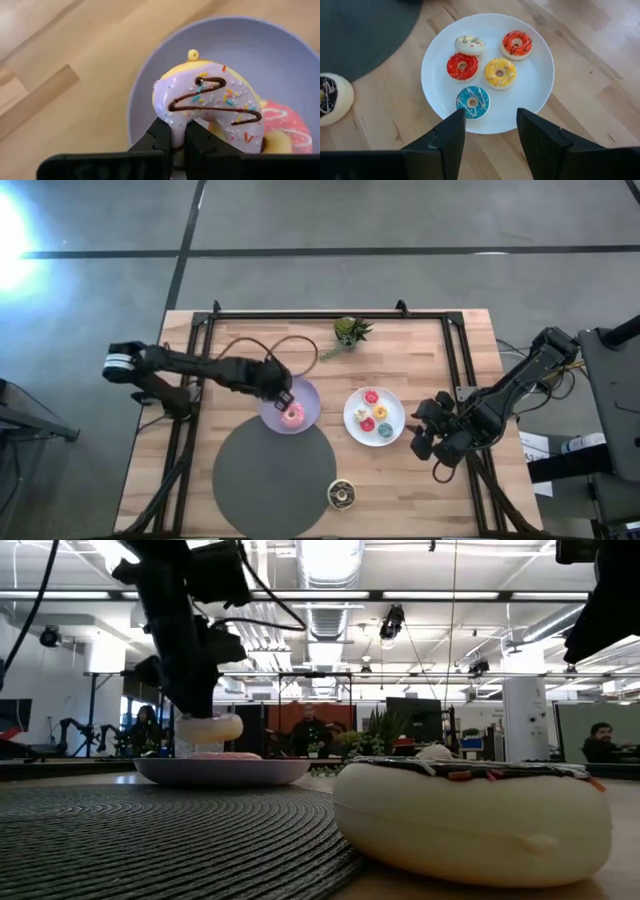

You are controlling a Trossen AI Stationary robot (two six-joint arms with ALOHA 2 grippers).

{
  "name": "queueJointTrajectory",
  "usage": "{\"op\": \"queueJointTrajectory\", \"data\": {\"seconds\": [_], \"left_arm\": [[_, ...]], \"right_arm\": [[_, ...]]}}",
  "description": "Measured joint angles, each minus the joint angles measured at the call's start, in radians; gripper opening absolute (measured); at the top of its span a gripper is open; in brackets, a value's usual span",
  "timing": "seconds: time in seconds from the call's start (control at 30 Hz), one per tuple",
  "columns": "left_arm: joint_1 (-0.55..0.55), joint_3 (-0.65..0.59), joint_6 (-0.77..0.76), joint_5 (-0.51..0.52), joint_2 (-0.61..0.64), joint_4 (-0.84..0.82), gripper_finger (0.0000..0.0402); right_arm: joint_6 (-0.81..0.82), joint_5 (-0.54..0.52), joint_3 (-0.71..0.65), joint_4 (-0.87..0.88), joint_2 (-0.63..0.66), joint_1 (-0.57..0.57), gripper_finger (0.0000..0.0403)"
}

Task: Pick & Place donuts
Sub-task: Put the large purple donut on the purple plate

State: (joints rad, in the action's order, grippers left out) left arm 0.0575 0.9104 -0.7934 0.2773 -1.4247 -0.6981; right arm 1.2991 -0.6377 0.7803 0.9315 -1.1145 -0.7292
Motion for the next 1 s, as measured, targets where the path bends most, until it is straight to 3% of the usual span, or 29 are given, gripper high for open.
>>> {"op": "queueJointTrajectory", "data": {"seconds": [0.1,0.27,0.63,0.8,1.0], "left_arm": [[0.037,-0.034,0.000,-0.012,0.028,0.046,0.0001],[0.031,-0.080,-0.008,-0.138,0.019,0.102,0.0011],[0.023,-0.051,-0.057,-0.134,0.082,0.043,0.0124],[0.022,-0.036,-0.057,-0.122,0.123,0.001,0.0136],[0.023,-0.056,-0.066,-0.133,0.097,0.063,0.0137]], "right_arm": [[0.004,-0.019,0.000,-0.007,0.000,0.000,0.0169],[0.003,-0.026,-0.001,-0.006,0.000,0.004,0.0169],[0.003,-0.036,-0.002,-0.012,0.000,0.003,0.0169],[-0.015,-0.036,-0.003,-0.013,0.000,0.003,0.0169],[-0.042,-0.034,-0.003,-0.038,0.000,0.003,0.0169]]}}
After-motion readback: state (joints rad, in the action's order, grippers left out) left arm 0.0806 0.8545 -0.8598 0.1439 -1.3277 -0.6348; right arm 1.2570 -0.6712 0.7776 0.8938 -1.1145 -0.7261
